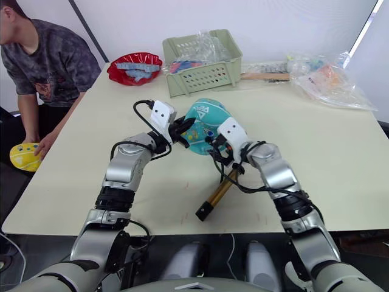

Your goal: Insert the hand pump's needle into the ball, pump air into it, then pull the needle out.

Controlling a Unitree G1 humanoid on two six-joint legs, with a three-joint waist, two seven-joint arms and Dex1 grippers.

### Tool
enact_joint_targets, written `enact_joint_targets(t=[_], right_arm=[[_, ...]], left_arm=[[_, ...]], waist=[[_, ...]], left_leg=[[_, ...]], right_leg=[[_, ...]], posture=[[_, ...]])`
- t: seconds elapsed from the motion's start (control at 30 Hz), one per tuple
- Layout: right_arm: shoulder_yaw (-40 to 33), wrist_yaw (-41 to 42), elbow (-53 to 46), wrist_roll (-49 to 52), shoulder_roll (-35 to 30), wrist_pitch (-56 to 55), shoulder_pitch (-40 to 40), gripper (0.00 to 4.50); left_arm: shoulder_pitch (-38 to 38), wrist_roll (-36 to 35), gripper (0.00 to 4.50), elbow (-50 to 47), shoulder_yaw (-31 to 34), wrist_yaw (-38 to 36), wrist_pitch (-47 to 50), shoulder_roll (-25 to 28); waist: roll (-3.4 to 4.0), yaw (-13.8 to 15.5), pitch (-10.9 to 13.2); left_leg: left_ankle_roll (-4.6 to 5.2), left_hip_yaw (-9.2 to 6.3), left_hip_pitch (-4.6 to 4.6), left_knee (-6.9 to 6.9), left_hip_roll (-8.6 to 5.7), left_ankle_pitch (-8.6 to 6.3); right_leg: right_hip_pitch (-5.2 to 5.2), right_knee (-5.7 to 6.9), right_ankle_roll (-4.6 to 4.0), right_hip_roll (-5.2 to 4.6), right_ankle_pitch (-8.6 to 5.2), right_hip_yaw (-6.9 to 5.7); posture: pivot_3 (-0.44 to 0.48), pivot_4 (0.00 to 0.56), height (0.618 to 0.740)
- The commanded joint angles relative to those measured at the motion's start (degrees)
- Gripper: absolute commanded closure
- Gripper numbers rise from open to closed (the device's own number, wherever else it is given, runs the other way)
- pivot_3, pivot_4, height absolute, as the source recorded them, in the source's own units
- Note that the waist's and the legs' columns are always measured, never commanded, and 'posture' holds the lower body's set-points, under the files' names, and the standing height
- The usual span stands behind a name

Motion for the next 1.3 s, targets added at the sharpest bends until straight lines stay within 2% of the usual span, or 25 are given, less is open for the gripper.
enact_joint_targets(t=[0.03, 0.3, 0.4, 0.63, 0.93, 0.97, 1.03, 1.2, 1.23, 1.3], right_arm=[[-3.79, 4.85, -8.81, 6.07, -2.69, -7.04, 4.72, 0.16], [-12.95, 6.31, -16.48, 11.36, -9.78, -19.71, 16.15, 0.16], [-18.23, 4.91, -18.82, 17.85, -8.97, -16.88, 18.59, 0.16], [-28.73, 18.61, -18.32, 32.5, -14.48, -23.19, 26.44, 0.16], [-35.81, 32.79, -8.16, 36.34, -21.24, -33.86, 32.02, 0.16], [-36.25, 33.86, -7.32, 36.84, -21.68, -34.34, 32.2, 0.0], [-37.07, 36.11, -5.84, 38.42, -21.99, -35.16, 32.29, 0.0], [-37.4, 38.98, -4.14, 40.01, -21.98, -37.78, 32.04, 0.0], [-37.3, 39.23, -3.9, 39.94, -22.05, -38.2, 31.98, 0.0], [-37.21, 39.5, -3.56, 39.88, -22.06, -38.89, 32.03, 0.0]], left_arm=[[2.29, 1.12, 4.5, 3.28, -3.41, -0.73, 3.34, -0.59], [1.88, 1.1, 4.5, 2.72, -3.66, -0.84, 3.58, -0.78], [1.57, 1.02, 4.5, 2.76, -3.6, -0.94, 3.71, -0.71], [-0.07, 1.25, 4.5, 4.04, -3.96, -1.41, 2.6, -0.21], [-2.04, 1.02, 4.5, 4.82, -4.46, -4.34, 1.33, 1.59], [-2.54, 0.83, 3.62, 5.25, -4.05, -4.34, 1.1, 1.71], [-3.46, -0.65, 2.86, 5.59, -3.01, -5.31, 1.51, 1.56], [-4.62, -1.69, 0.34, 2.5, -3.21, -7.72, 2.21, 2.74], [-4.72, -1.87, 0.03, 0.56, -3.74, -8.89, 2.75, 3.45], [-5.42, -5.05, 0.03, -4.21, -2.56, -10.22, 6.43, 3.81]], waist=[[-0.01, 0.24, 0.08], [-0.21, 0.42, 0.42], [-0.24, 0.53, 0.49], [-0.26, 1.43, 0.62], [-0.31, 1.4, 0.75], [-0.29, 1.41, 0.78], [-0.28, 1.39, 0.85], [-0.34, 1.38, 1.09], [-0.35, 1.38, 1.14], [-0.35, 1.36, 1.24]], left_leg=[[-0.01, -0.08, -0.05, 0.0, 0.0, 0.0], [-0.01, -0.16, -0.09, 0.0, -0.08, 0.01], [-0.01, -0.19, -0.1, 0.0, -0.07, 0.01], [0.01, -0.19, -0.19, 0.0, -0.08, 0.0], [0.01, -0.18, -0.2, 0.0, -0.08, 0.0], [0.01, -0.17, -0.2, 0.0, -0.08, 0.0], [0.02, -0.15, -0.19, 0.01, -0.08, 0.0], [0.01, -0.17, -0.23, 0.01, -0.07, 0.0], [0.01, -0.16, -0.24, 0.01, -0.07, 0.01], [0.0, -0.16, -0.3, 0.01, -0.07, 0.01]], right_leg=[[0.0, -0.01, 0.01, 0.0, -0.01, -0.08], [0.1, -0.15, 0.14, -0.07, -0.08, -0.18], [0.11, -0.18, 0.14, -0.07, -0.08, -0.19], [0.15, -0.38, 0.15, -0.07, -0.07, -0.23], [0.16, -0.4, 0.15, -0.05, -0.07, -0.23], [0.16, -0.4, 0.14, -0.05, -0.07, -0.21], [0.16, -0.4, 0.14, -0.05, -0.06, -0.2], [0.15, -0.4, 0.0, -0.04, 0.02, -0.21], [0.13, -0.39, -0.03, -0.04, 0.04, -0.2], [0.06, -0.39, -0.04, -0.03, 0.04, -0.2]], posture=[[0.0, 0.15, 0.74], [0.0, 0.15, 0.74], [0.0, 0.15, 0.74], [0.0, 0.15, 0.74], [0.0, 0.15, 0.74], [0.0, 0.15, 0.74], [0.0, 0.15, 0.74], [0.0, 0.15, 0.74], [0.0, 0.15, 0.74], [0.0, 0.15, 0.74]])
